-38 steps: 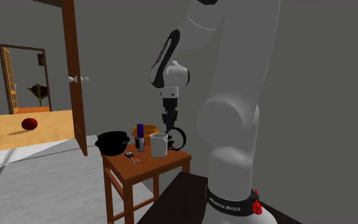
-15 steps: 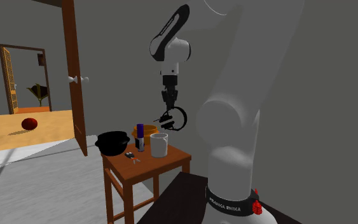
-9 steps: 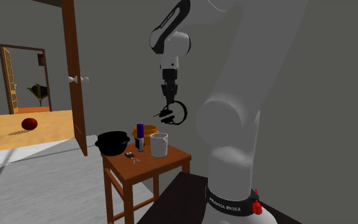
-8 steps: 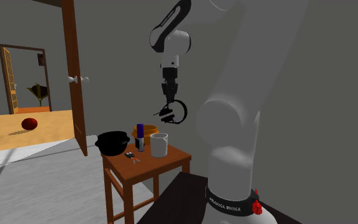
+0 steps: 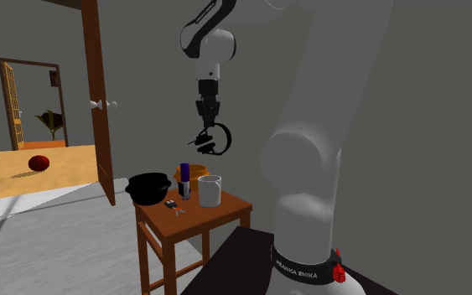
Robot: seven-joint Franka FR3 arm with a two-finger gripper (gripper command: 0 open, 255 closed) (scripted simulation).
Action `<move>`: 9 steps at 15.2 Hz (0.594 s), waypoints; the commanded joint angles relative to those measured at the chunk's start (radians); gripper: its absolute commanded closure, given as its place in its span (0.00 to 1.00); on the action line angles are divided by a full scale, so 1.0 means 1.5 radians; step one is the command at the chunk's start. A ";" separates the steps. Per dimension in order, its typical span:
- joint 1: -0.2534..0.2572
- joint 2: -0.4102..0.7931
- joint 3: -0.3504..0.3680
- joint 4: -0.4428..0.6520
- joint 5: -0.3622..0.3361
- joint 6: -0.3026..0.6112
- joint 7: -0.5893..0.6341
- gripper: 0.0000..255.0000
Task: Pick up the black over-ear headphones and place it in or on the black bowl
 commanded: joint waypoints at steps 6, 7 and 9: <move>0.045 0.083 0.046 0.116 0.043 -0.044 0.071 1.00; 0.050 0.098 0.051 0.137 0.049 -0.051 0.079 1.00; 0.061 0.129 0.062 0.181 0.061 -0.066 0.097 1.00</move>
